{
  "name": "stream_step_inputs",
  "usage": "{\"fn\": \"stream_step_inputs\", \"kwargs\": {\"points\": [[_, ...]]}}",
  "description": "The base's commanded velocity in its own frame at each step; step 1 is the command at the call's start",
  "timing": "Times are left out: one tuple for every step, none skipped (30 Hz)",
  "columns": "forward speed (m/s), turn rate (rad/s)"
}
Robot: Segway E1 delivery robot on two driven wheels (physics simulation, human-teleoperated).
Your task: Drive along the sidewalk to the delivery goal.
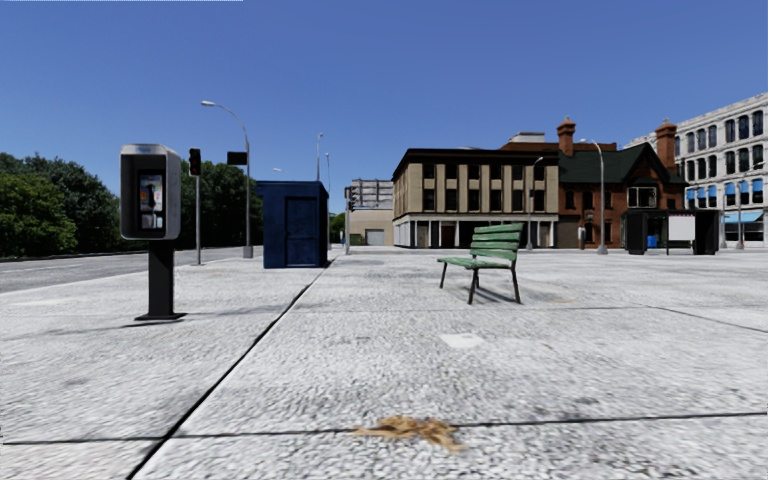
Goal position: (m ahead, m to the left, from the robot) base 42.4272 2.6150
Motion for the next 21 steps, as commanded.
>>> {"fn": "stream_step_inputs", "kwargs": {"points": [[2.0, 0.0], [2.0, 0.0], [2.0, 0.0], [2.0, 0.0], [2.0, 0.0], [2.0, 0.0], [2.0, 0.0], [2.0, 0.0], [2.0, 0.0], [2.0, 0.0], [2.0, 0.0], [2.0, 0.0], [2.0, 0.0], [2.0, 0.0], [2.0, 0.0], [2.0, 0.0], [2.0, 0.0], [2.0, 0.0], [2.0, 0.0], [2.0, 0.0], [2.0, 0.0]]}}
